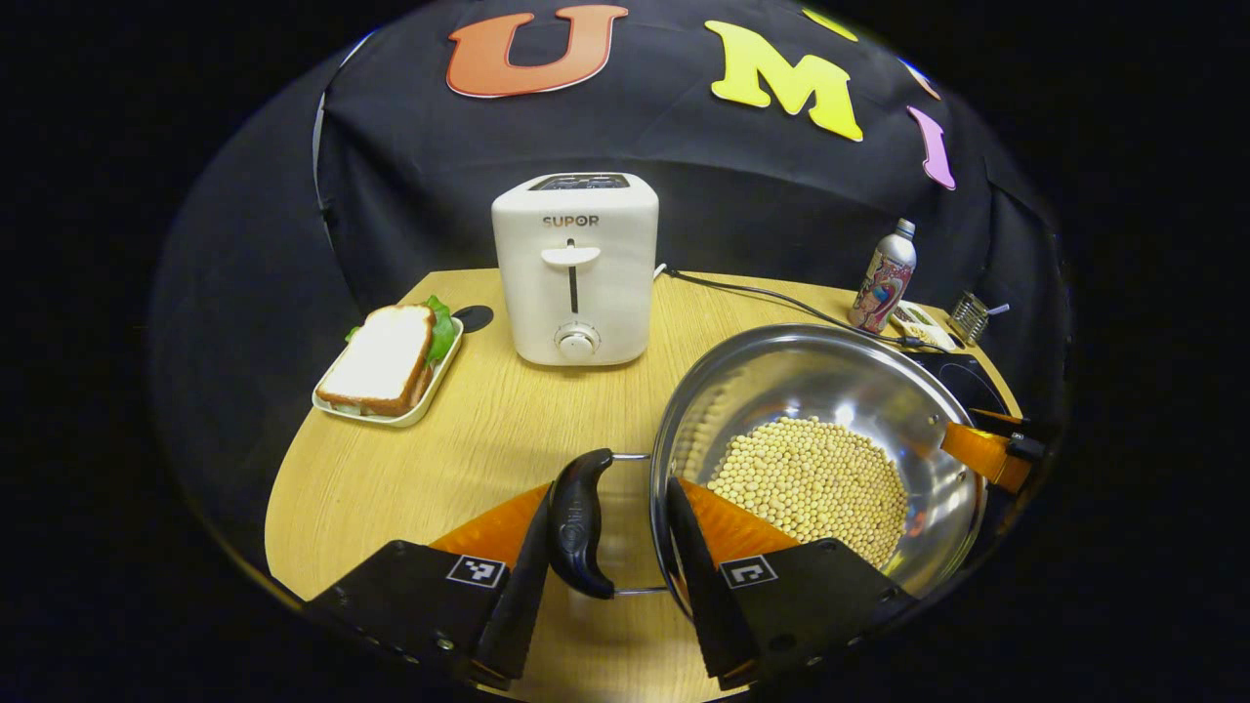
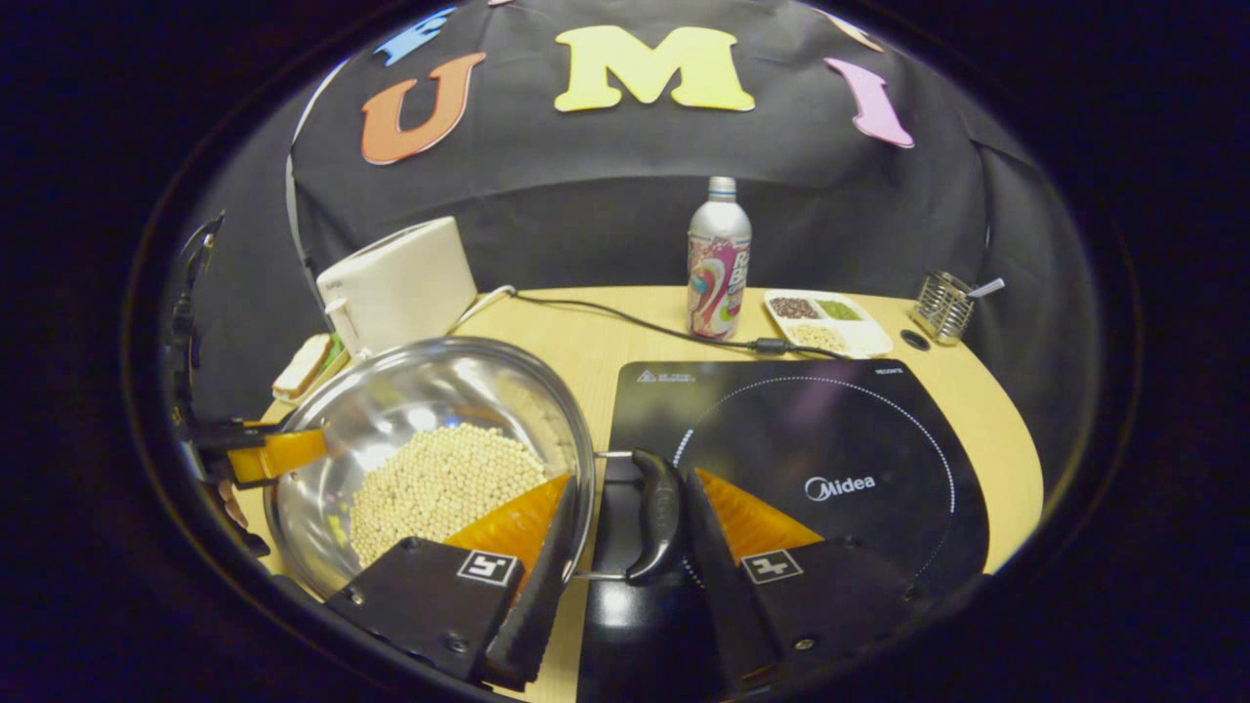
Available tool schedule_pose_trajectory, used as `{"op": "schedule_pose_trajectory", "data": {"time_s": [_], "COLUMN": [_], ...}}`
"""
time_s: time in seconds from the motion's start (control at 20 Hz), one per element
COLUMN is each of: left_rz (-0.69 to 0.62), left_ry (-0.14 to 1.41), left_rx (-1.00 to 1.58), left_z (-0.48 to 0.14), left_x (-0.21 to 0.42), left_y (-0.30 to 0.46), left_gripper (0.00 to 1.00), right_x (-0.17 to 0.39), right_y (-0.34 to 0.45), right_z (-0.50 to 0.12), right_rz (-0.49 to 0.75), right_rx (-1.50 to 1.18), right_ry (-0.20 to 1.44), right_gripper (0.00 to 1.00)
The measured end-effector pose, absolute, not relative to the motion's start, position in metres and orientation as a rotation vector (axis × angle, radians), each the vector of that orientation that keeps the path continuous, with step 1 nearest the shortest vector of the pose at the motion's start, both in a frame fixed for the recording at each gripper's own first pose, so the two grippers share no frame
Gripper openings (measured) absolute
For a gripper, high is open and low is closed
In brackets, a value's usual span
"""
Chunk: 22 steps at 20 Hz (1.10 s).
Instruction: First push the handle of the pot to place it horizontally, then grasp the pot with both hands and set it on the induction cooktop.
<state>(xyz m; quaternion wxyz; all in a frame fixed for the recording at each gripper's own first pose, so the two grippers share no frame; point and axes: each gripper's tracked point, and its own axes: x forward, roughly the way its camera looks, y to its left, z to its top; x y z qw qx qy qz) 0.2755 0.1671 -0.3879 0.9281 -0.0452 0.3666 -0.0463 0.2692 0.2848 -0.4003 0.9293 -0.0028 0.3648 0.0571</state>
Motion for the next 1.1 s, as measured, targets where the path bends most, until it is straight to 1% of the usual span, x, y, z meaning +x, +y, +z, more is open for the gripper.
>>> {"op": "schedule_pose_trajectory", "data": {"time_s": [0.05,0.1,0.15,0.25,0.35,0.4,0.45,0.65,0.9,1.1], "left_rz": [-0.099,-0.104,-0.114,-0.127,-0.120,-0.117,-0.115,-0.093,-0.092,-0.088], "left_ry": [0.753,0.754,0.758,0.755,0.756,0.771,0.773,0.774,0.766,0.723], "left_rx": [-0.092,-0.095,-0.096,-0.094,-0.095,-0.093,-0.089,-0.062,-0.025,-0.005], "left_z": [-0.387,-0.389,-0.388,-0.387,-0.384,-0.387,-0.385,-0.368,-0.331,-0.286], "left_x": [0.274,0.275,0.275,0.274,0.274,0.272,0.270,0.262,0.244,0.234], "left_y": [0.166,0.166,0.166,0.165,0.166,0.166,0.166,0.169,0.161,0.152], "left_gripper": [0.65,0.63,0.63,0.62,0.62,0.58,0.58,0.58,0.58,0.58], "right_x": [0.270,0.270,0.272,0.274,0.275,0.274,0.274,0.266,0.252,0.245], "right_y": [0.286,0.285,0.285,0.285,0.285,0.285,0.284,0.285,0.275,0.262], "right_z": [-0.397,-0.399,-0.397,-0.399,-0.397,-0.397,-0.396,-0.390,-0.356,-0.309], "right_rz": [0.125,0.137,0.145,0.158,0.153,0.154,0.154,0.188,0.230,0.264], "right_rx": [0.010,0.018,0.024,0.007,0.014,0.019,0.038,0.044,0.025,-0.009], "right_ry": [0.741,0.745,0.744,0.747,0.744,0.748,0.757,0.791,0.795,0.740], "right_gripper": [0.64,0.66,0.60,0.60,0.55,0.55,0.56,0.53,0.53,0.52]}}
